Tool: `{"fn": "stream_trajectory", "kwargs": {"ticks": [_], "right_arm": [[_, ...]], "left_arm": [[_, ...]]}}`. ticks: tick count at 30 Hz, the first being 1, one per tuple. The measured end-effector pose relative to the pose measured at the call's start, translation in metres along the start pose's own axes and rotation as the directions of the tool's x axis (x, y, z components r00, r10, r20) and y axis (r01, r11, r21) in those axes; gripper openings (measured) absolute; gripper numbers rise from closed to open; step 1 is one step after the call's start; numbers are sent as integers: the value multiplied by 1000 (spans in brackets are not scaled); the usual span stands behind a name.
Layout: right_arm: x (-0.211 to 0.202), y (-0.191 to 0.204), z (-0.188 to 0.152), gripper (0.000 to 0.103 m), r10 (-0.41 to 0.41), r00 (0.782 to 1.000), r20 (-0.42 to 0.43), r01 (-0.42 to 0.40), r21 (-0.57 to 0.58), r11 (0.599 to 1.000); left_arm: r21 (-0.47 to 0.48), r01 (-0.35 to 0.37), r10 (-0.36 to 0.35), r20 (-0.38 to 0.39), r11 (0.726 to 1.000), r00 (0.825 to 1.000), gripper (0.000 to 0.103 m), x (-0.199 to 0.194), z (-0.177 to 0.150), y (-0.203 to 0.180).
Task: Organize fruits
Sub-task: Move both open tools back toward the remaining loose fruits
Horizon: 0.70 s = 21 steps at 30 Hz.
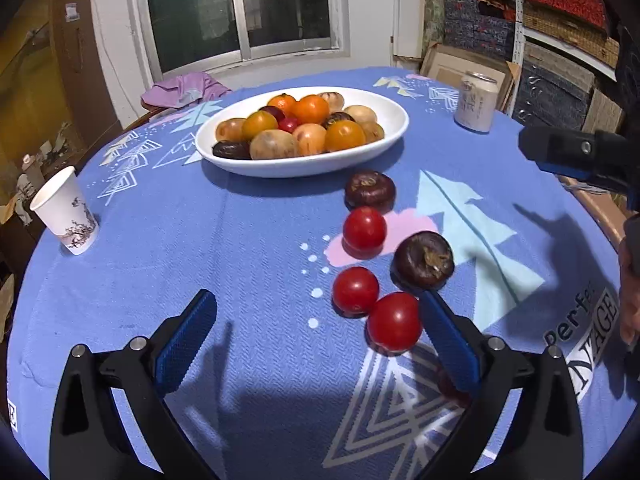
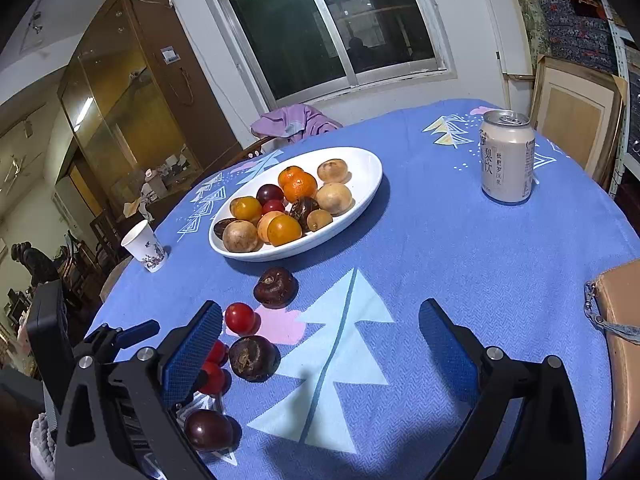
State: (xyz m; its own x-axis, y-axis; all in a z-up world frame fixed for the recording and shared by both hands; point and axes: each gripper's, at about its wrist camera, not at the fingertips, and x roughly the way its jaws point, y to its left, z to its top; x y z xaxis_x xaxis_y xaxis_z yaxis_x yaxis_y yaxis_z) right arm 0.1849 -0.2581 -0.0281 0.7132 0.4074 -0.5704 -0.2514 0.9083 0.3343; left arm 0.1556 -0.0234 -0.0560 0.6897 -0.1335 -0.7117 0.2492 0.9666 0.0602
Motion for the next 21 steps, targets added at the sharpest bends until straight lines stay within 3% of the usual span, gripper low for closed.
{"fn": "stream_trajectory", "kwargs": {"ticks": [4,9,13,16,21], "right_arm": [[1,-2,0,100,0,1000,-6,0,10,1000],[0,-4,0,100,16,1000,-9,-15,29,999],[0,-4,0,100,19,1000,-13,-18,27,999],[2,-3,0,100,16,1000,-21,-16,26,1000],[4,-4,-1,100,12,1000,-25,-11,31,999]], "left_arm": [[-20,-22,22,4,1000,1000,99,-6,-4,10],[-115,-111,111,-12,987,994,99,-17,-15,48],[-217,-32,30,-11,976,999,99,-22,-21,68],[-196,-16,12,-18,980,1000,99,-19,-22,61],[-86,-62,58,-53,994,997,99,-12,-27,37]]}}
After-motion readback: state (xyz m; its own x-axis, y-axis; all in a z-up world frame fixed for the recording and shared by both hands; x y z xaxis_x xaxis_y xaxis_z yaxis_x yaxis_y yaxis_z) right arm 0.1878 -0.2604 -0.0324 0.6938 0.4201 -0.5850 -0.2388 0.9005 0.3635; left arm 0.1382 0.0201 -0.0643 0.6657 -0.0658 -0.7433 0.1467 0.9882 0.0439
